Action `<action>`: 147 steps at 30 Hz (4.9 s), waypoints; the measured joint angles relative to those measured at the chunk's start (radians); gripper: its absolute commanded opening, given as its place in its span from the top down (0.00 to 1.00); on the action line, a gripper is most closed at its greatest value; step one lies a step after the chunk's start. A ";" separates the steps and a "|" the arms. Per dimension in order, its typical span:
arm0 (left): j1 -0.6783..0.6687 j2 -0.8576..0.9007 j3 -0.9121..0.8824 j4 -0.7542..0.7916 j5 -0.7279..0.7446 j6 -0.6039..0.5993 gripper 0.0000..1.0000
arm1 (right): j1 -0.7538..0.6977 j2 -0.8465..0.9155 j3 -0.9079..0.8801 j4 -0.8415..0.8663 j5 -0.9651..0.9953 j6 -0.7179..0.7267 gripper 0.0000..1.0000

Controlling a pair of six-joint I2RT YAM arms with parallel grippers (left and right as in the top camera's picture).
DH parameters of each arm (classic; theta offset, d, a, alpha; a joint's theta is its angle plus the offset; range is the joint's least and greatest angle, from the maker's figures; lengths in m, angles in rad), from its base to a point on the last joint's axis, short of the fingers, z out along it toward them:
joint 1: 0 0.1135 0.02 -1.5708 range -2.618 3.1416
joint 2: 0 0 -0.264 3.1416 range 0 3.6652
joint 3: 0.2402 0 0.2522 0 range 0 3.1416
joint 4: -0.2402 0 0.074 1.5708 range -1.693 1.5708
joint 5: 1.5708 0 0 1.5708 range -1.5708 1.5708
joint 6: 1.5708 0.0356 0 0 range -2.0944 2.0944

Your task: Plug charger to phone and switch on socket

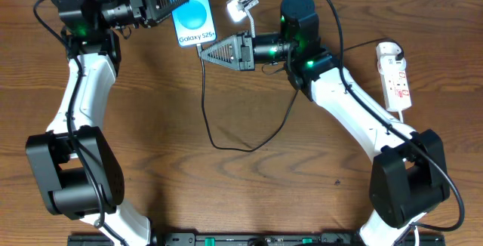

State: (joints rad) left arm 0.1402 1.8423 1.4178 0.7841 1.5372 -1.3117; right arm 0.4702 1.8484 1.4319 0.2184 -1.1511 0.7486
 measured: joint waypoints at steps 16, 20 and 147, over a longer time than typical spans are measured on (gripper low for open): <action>0.008 0.000 -0.019 0.002 0.029 0.055 0.93 | -0.031 0.000 0.010 -0.386 0.008 -0.177 0.37; 0.008 0.000 -0.086 -0.001 0.029 0.105 0.93 | -0.069 0.000 0.010 -0.628 0.080 -0.313 0.34; 0.000 -0.351 -0.153 -1.415 -0.940 1.155 0.43 | -0.321 -0.006 0.010 -0.800 -0.379 -0.768 0.31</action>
State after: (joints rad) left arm 0.1402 1.4918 1.2644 -0.6308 0.5976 -0.1566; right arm 0.1493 1.8423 1.4422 -0.5816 -1.5303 -0.0189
